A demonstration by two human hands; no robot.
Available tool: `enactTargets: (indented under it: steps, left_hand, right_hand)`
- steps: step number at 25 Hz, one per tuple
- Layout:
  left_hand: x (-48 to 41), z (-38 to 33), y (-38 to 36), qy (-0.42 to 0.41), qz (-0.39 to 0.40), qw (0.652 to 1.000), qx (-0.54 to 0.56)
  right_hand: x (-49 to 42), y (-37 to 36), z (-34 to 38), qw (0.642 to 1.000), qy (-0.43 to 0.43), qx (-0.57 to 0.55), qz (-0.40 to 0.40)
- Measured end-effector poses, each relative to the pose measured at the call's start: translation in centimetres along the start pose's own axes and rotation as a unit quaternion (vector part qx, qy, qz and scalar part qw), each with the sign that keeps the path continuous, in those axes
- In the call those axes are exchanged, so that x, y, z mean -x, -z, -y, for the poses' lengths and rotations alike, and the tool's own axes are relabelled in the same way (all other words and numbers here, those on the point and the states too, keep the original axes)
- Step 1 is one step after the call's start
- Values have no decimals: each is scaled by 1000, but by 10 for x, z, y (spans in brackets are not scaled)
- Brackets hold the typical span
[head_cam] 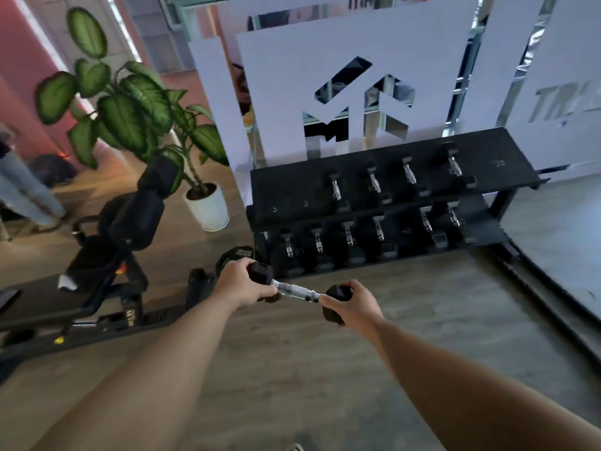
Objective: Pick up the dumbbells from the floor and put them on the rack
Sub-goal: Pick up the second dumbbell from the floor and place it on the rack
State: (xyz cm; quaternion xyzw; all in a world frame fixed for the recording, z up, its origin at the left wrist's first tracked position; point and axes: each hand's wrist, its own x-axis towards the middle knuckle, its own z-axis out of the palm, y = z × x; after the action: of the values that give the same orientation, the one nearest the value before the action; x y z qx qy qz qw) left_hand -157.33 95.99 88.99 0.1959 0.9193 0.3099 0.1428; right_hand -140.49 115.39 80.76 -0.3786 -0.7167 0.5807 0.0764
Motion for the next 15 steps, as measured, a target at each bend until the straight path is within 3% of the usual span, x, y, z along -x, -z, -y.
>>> enactTargets:
  steps: [7,15]
  left_hand:
    - [-215,-2,29,-48,58,996,-46]
    - [-442,-37,-15,-91,67,987,-115]
  right_hand:
    - [-130,-72,61,989,-83,-94,-78]
    - [-343,-95,84,968,-151,-169,-108]
